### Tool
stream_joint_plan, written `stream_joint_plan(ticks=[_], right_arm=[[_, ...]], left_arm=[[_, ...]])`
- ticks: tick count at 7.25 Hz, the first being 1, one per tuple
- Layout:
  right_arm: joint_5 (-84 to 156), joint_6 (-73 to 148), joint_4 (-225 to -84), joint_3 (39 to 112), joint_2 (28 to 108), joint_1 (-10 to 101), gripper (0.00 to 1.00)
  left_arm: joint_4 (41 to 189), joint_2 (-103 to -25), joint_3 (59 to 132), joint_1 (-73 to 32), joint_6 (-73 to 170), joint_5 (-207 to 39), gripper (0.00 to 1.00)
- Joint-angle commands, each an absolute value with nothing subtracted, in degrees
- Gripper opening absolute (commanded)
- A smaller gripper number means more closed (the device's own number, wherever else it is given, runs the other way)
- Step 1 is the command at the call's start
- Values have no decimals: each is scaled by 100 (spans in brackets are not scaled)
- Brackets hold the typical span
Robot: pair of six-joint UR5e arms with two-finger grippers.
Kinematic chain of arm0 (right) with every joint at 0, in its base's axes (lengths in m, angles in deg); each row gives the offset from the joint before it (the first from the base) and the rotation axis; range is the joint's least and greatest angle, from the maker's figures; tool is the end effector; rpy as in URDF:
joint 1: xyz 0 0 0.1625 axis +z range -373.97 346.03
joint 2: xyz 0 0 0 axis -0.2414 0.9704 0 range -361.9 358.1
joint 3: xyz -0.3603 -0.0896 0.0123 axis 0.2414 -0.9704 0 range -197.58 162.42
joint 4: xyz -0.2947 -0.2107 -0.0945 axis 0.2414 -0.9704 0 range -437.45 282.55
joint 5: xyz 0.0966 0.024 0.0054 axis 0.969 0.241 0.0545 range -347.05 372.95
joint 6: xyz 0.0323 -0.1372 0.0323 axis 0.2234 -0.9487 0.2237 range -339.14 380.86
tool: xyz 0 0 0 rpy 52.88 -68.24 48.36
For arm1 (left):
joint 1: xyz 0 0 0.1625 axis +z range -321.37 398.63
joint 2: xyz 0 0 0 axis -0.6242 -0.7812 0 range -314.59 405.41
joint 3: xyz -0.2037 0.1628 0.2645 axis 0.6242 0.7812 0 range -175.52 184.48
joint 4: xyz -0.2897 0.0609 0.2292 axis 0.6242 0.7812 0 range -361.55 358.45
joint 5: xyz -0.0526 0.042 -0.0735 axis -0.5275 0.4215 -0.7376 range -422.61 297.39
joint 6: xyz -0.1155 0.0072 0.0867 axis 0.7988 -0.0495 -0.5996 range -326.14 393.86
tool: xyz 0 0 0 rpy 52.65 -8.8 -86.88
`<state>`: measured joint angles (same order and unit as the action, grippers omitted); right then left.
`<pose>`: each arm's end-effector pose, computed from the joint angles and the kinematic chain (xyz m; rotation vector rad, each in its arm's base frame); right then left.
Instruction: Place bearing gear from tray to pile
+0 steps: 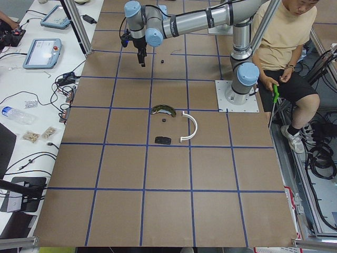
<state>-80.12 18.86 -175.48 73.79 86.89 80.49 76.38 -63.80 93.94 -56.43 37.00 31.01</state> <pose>0.1618 -0.4591 0.3840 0.1700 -3.0819 0.1490 -0.1708 -0.5231 0.2465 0.0568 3.0652 0.1691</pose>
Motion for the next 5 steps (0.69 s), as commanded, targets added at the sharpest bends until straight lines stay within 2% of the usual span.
stream_joint_plan(ticks=[1, 3, 5], right_arm=[[-8030, 1902, -17536, 7295, 8687, 8034, 100], [-8022, 1902, -17475, 7304, 8678, 7990, 100], [-8022, 1884, -17378, 7304, 8705, 7805, 100]], left_arm=[[7136, -6480, 9788, -6313, 4255, 2933, 100], [5811, -6655, 10526, -6368, 4308, 2458, 100], [5409, -6761, 10871, -6446, 4458, 2448, 98]])
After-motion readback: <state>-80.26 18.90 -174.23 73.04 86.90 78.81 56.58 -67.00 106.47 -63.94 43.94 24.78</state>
